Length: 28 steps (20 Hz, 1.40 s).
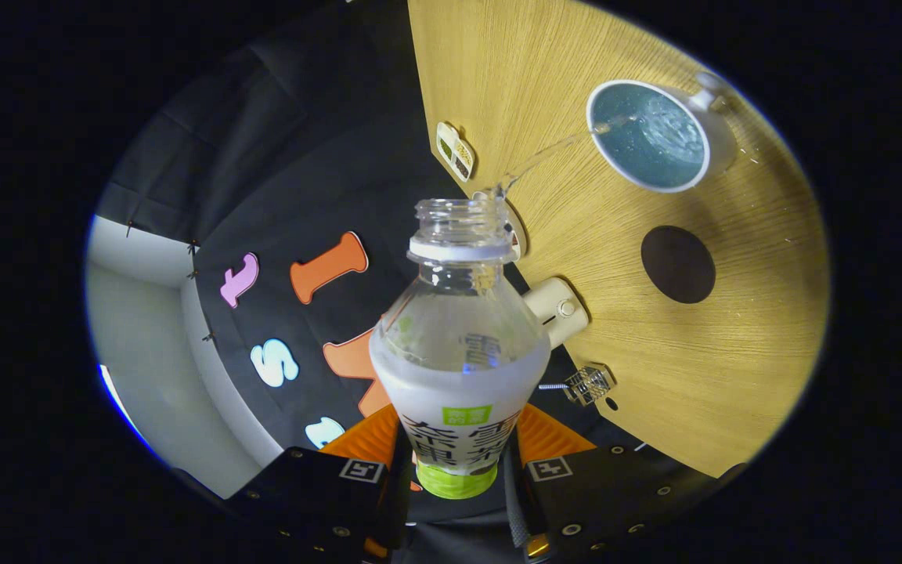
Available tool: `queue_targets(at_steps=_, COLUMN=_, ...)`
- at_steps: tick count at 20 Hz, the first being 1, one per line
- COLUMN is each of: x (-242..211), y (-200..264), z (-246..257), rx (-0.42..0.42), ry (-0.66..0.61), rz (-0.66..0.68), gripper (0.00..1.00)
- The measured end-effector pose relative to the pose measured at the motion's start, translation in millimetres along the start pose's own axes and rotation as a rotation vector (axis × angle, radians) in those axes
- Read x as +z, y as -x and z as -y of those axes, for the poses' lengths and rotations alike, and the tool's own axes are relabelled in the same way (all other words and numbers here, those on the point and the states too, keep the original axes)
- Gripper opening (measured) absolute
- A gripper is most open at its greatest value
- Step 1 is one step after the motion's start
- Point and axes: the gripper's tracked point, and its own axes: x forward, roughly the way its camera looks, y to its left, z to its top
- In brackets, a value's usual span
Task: Take the bottle from table, then pour the juice into the cup, finally place the bottle on the coaster
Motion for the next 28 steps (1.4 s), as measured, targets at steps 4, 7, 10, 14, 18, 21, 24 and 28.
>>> queue_targets(at_steps=4, x=0.5, y=-3.4, z=-2.7, rx=0.006, ry=-0.004, rz=0.006, gripper=0.52)
queue_targets(at_steps=7, x=-3.0, y=-2.2, z=2.2, rx=0.000, ry=0.038, rz=-0.003, gripper=0.52)
queue_targets(at_steps=10, x=1.1, y=-5.7, z=12.5, rx=-0.034, ry=0.140, rz=0.004, gripper=0.52)
queue_targets(at_steps=14, x=10.7, y=-1.8, z=31.8, rx=-0.107, ry=0.352, rz=0.034, gripper=0.52)
queue_targets(at_steps=18, x=3.0, y=-3.7, z=29.7, rx=-0.124, ry=0.540, rz=0.027, gripper=0.52)
queue_targets(at_steps=21, x=1.1, y=-3.8, z=34.8, rx=-0.166, ry=0.720, rz=0.029, gripper=0.52)
queue_targets(at_steps=24, x=6.2, y=-5.7, z=37.0, rx=-0.221, ry=0.920, rz=0.055, gripper=0.52)
queue_targets(at_steps=28, x=14.9, y=-13.7, z=43.6, rx=-0.316, ry=1.283, rz=0.091, gripper=0.52)
